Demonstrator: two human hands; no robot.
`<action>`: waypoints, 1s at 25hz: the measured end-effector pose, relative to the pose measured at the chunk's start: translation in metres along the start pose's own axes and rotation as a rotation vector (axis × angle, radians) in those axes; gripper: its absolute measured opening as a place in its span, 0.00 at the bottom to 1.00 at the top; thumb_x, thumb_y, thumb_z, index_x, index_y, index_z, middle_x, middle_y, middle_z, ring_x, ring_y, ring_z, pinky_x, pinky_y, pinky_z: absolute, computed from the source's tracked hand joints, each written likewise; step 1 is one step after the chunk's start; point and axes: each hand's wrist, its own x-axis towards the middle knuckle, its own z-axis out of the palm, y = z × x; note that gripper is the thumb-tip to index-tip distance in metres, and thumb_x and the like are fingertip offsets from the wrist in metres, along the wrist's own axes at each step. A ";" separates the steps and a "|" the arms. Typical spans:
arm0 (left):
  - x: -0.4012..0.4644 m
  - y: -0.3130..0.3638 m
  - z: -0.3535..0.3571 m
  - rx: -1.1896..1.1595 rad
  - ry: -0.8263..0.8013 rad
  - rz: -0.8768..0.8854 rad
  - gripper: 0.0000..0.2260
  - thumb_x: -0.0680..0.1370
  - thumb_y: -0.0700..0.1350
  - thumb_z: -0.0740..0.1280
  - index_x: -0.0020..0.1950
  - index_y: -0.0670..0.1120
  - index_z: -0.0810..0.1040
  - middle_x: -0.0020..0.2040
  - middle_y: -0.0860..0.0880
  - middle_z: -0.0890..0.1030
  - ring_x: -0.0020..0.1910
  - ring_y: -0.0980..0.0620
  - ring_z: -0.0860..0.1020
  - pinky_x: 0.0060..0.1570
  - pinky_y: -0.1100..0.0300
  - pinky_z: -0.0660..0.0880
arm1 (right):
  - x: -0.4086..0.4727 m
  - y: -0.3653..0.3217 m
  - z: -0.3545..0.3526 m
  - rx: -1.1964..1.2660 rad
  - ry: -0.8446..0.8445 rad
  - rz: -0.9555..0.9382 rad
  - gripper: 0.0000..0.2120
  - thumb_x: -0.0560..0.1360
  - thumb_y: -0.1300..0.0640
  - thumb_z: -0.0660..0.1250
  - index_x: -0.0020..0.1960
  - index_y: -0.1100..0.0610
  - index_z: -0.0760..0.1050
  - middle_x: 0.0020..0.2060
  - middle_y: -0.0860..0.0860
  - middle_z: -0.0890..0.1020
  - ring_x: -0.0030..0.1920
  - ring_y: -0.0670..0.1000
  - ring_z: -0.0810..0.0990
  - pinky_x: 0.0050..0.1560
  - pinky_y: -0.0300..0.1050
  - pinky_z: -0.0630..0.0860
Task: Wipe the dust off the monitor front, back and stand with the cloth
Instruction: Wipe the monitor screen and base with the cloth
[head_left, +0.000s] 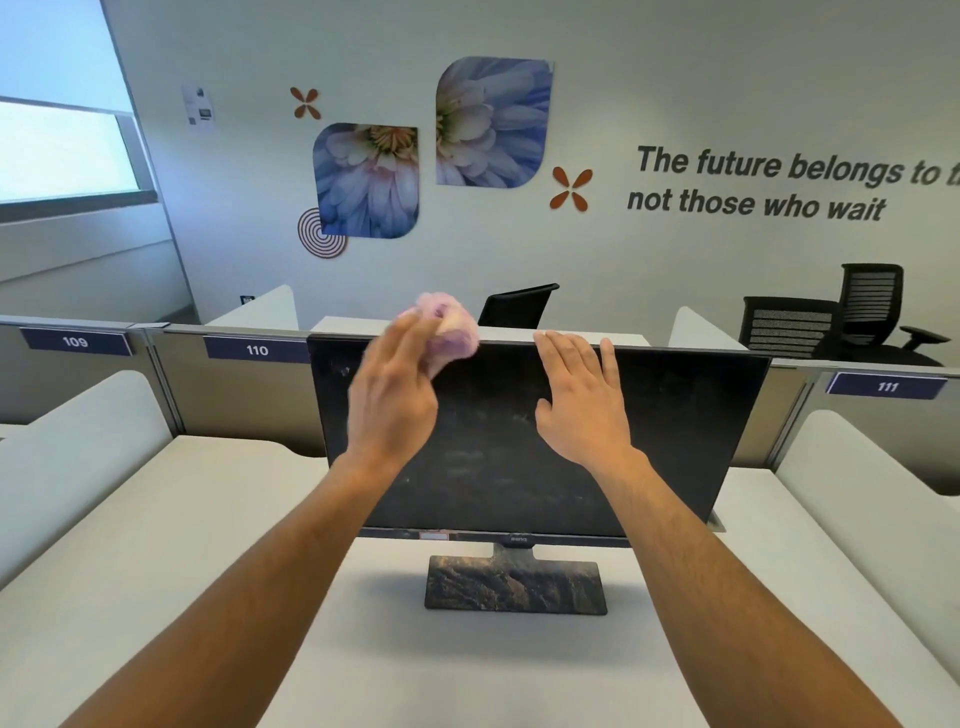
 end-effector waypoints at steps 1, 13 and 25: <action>0.010 -0.009 -0.007 0.019 0.119 -0.056 0.19 0.79 0.38 0.63 0.69 0.47 0.73 0.64 0.45 0.76 0.59 0.43 0.75 0.52 0.51 0.74 | 0.000 -0.001 0.000 0.004 -0.007 0.004 0.35 0.76 0.53 0.64 0.78 0.50 0.52 0.77 0.49 0.57 0.78 0.53 0.51 0.74 0.55 0.34; 0.014 0.010 0.026 0.131 -0.200 -0.023 0.15 0.80 0.40 0.60 0.67 0.45 0.73 0.63 0.44 0.76 0.61 0.42 0.73 0.61 0.45 0.70 | 0.002 0.000 0.002 0.052 0.009 0.007 0.35 0.75 0.52 0.65 0.78 0.51 0.52 0.77 0.49 0.58 0.78 0.52 0.51 0.75 0.56 0.34; -0.033 0.049 0.030 -0.621 -0.417 -0.022 0.17 0.81 0.51 0.63 0.70 0.58 0.69 0.64 0.59 0.76 0.61 0.57 0.76 0.56 0.59 0.78 | -0.057 -0.069 -0.018 1.612 0.108 0.465 0.30 0.76 0.30 0.54 0.72 0.44 0.67 0.62 0.46 0.79 0.63 0.46 0.78 0.61 0.45 0.77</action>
